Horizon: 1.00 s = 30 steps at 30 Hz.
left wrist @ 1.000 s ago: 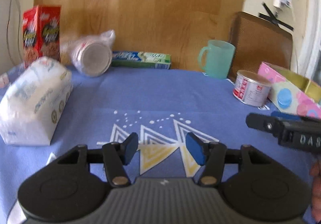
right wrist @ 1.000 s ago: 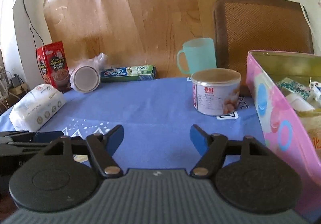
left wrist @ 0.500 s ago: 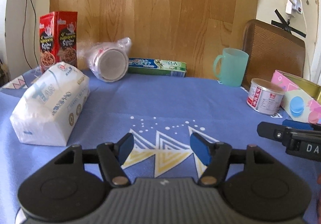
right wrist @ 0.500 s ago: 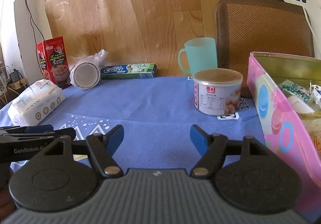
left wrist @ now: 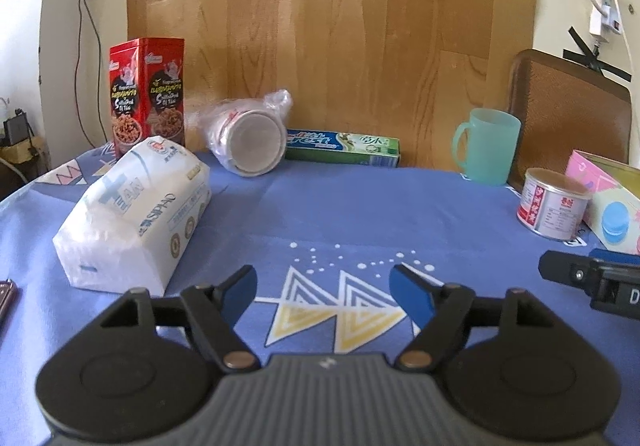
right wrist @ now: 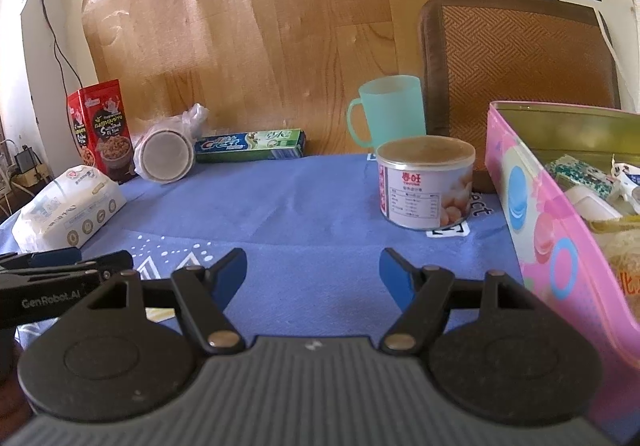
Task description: Organize soft objects
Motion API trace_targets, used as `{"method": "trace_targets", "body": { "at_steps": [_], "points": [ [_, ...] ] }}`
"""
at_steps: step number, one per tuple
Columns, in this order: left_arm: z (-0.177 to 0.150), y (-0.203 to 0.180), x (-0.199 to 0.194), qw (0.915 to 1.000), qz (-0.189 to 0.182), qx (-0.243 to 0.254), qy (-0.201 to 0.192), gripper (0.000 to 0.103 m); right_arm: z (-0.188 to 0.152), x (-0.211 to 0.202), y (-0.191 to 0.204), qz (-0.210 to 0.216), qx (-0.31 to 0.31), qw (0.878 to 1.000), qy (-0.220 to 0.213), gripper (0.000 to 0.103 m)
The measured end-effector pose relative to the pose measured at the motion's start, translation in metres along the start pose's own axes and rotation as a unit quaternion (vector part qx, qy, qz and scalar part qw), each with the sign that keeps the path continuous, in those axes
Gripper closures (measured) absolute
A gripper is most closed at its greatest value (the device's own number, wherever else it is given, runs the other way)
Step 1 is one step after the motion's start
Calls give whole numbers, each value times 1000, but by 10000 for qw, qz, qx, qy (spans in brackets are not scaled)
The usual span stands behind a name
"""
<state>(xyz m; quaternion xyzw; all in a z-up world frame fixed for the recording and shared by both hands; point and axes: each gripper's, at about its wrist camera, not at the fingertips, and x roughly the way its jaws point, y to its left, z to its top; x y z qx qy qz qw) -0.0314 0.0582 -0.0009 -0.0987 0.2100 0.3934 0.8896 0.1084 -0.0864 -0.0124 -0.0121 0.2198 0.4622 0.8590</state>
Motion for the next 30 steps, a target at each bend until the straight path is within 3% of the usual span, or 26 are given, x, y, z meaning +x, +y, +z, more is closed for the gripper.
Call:
{"method": "trace_targets", "body": {
  "at_steps": [19, 30],
  "points": [
    [1, -1, 5, 9996, -237, 108, 148, 27, -1, 0, 4, 284, -27, 9996, 38, 27],
    [0, 0, 3, 9997, -194, 86, 82, 27, -1, -3, 1, 507, 42, 9987, -57, 27]
  ]
}}
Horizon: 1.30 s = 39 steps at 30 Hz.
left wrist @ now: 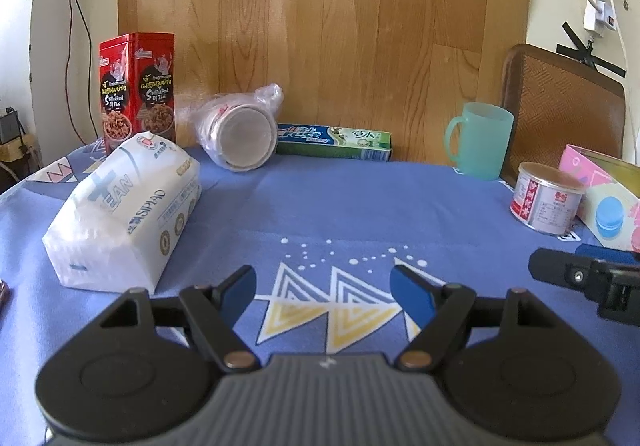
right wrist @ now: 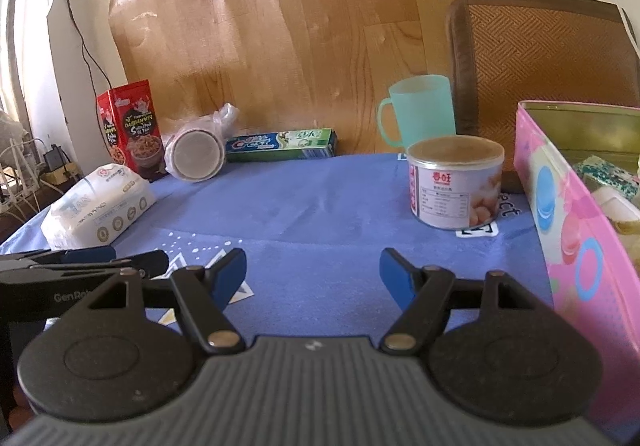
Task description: Organize soft objects
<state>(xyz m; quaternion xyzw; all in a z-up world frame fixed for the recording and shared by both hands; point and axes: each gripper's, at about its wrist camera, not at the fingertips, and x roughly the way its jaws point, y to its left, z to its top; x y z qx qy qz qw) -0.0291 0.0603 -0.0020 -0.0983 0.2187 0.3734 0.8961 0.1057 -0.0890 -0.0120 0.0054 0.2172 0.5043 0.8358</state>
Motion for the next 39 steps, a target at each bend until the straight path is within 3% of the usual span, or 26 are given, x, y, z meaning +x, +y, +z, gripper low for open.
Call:
{"method": "trace_targets", "body": {
  "at_steps": [12, 17, 19, 22, 26, 28, 31, 33, 39],
  "points": [
    [0, 3, -2, 9999, -154, -43, -37, 26, 0, -1, -3, -92, 55, 9999, -53, 27],
    [1, 3, -2, 9999, -126, -19, -24, 21, 0, -1, 2, -179, -93, 9998, -70, 27],
    [2, 5, -1, 9999, -121, -61, 37, 21, -2, -6, 4, -345, -120, 9993, -64, 27],
    [1, 9, -2, 9997, -115, -150, 161, 20, -11, -27, 7, -272, 24, 9996, 10, 27],
    [1, 15, -8, 9966, 63, -346, 740, 16, -5, -62, 17, -312, 62, 9995, -82, 27],
    [4, 17, -21, 9957, -29, -483, 786, 13, 1, -83, 19, -300, 191, 9992, -199, 22],
    [15, 8, -49, 9986, 88, -195, 478, 1, 6, -107, 23, -308, 326, 9982, -387, 15],
    [20, 1, -64, 9994, 98, -40, 330, 0, 7, -115, 27, -350, 379, 9978, -428, 12],
    [30, -21, -90, 9989, -332, -79, 317, 0, 5, -127, 25, -721, 379, 9954, -501, 3]
  ]
}}
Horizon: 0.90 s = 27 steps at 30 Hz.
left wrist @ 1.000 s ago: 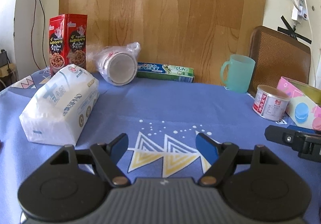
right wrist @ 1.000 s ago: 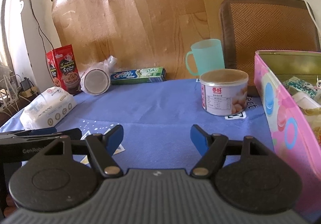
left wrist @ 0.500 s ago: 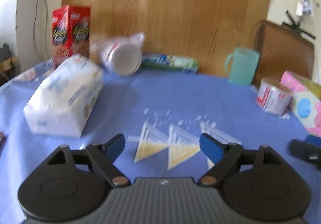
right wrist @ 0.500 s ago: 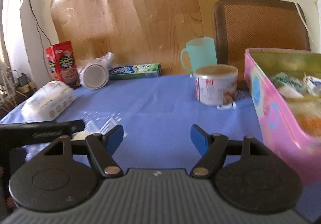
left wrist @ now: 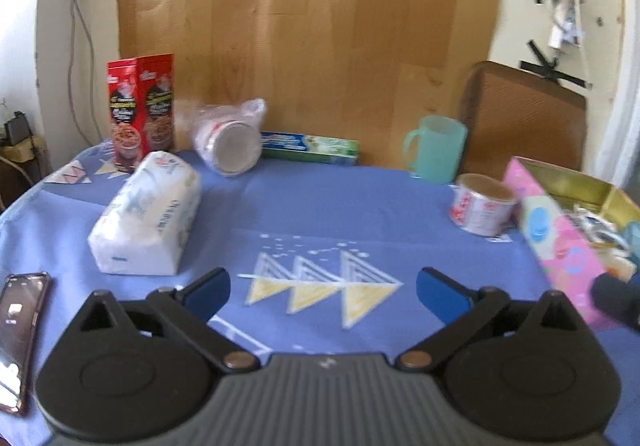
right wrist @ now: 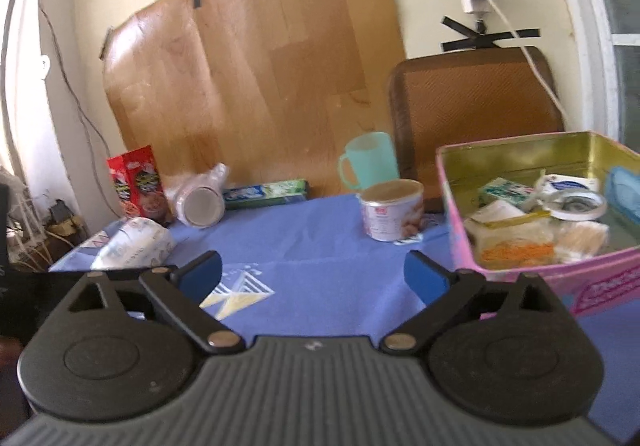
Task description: Organize soft objects
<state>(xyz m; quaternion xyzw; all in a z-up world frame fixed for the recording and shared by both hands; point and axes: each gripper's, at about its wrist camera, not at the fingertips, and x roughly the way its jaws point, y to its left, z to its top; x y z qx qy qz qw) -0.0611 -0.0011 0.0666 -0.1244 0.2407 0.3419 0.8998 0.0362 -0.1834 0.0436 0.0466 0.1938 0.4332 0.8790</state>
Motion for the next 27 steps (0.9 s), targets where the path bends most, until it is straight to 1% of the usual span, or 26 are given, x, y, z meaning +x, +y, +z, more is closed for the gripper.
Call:
{"method": "trace_targets", "body": {
  "at_steps": [2, 5, 6, 10, 12, 16, 18, 21, 23, 27],
  "points": [
    [1, -11, -2, 9998, -183, 74, 48, 0, -1, -4, -6, -53, 40, 10000, 54, 1],
    [-4, -30, -5, 9992, -264, 230, 181, 0, -4, -15, -17, -105, 243, 9996, 21, 0],
    [-5, -35, -5, 9991, -267, 258, 185, 0, -4, -21, -20, -145, 261, 9996, -25, 0],
    [-11, -55, -11, 9989, -150, 443, 45, 0, -5, -40, -36, -575, 371, 9971, -344, 0],
    [-13, -61, -11, 9985, -133, 510, 134, 0, -8, -43, -40, -697, 413, 9958, -417, 0],
    [-20, -64, -11, 9979, -264, 483, 348, 0, -15, -42, -42, -702, 574, 9953, -354, 0],
    [-23, -65, -13, 9978, -182, 513, 388, 0, -17, -42, -44, -702, 624, 9951, -323, 0],
    [-23, -69, -16, 9973, 115, 619, 378, 0, -18, -44, -45, -702, 645, 9949, -319, 0],
    [-22, -69, -19, 9974, 159, 613, 358, 0, -19, -46, -43, -699, 608, 9951, -348, 0],
    [-24, -71, -26, 9971, 262, 614, 354, 0, -22, -50, -38, -564, 559, 9963, -319, 0]
  ]
}}
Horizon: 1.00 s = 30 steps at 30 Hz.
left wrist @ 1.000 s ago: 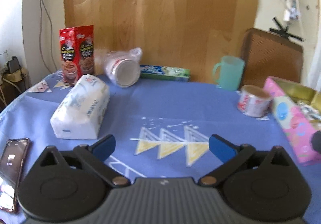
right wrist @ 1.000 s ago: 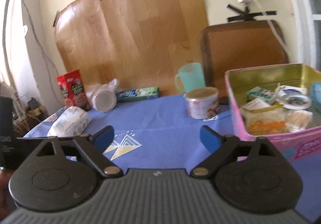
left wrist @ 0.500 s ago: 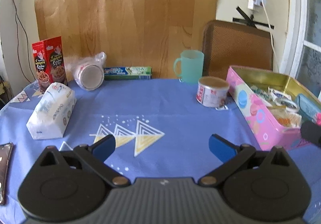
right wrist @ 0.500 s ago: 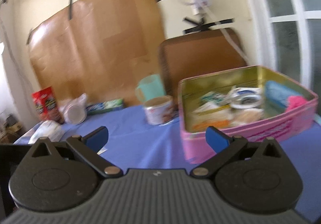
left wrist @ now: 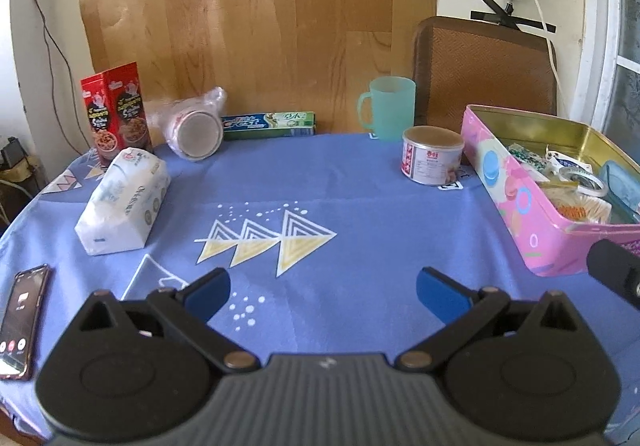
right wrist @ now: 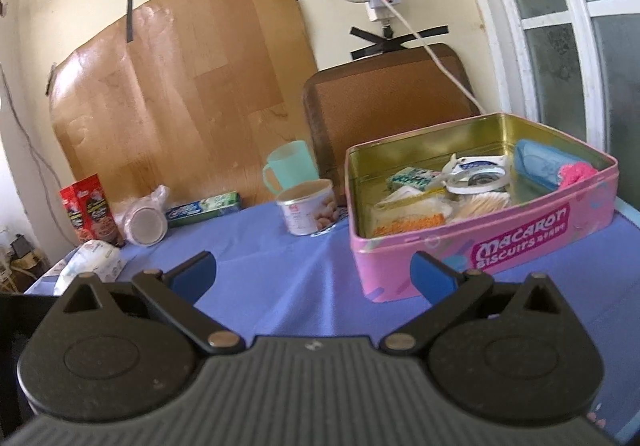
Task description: Organize soft objects
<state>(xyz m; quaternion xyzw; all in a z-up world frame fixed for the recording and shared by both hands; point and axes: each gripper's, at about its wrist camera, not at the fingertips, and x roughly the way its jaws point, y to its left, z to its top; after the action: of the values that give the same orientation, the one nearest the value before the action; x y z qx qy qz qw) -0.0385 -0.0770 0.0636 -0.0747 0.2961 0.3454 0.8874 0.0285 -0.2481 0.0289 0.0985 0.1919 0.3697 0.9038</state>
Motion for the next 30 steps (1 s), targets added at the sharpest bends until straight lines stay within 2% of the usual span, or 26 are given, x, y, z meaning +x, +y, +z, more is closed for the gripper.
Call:
{"method": "trace_targets", "body": {
  "at_steps": [5, 14, 20, 23, 30],
  "points": [
    [-4, -4, -12, 9999, 118, 1, -29, 0, -7, -10, 3, 127, -88, 9999, -71, 0],
    [-13, -16, -43, 9998, 120, -110, -139, 0, -9, -35, -6, 276, -54, 9995, -155, 0],
    [-21, -39, -69, 9996, 64, 41, -278, 0, -10, -65, -17, -137, -199, 9983, -537, 0],
    [-25, -50, -80, 9995, -1, 116, -294, 0, -12, -76, -21, -370, -232, 9973, -583, 0],
    [-38, -74, -110, 9977, -79, 486, -470, 0, -14, -107, -41, -495, -11, 9962, -710, 0]
  ]
}}
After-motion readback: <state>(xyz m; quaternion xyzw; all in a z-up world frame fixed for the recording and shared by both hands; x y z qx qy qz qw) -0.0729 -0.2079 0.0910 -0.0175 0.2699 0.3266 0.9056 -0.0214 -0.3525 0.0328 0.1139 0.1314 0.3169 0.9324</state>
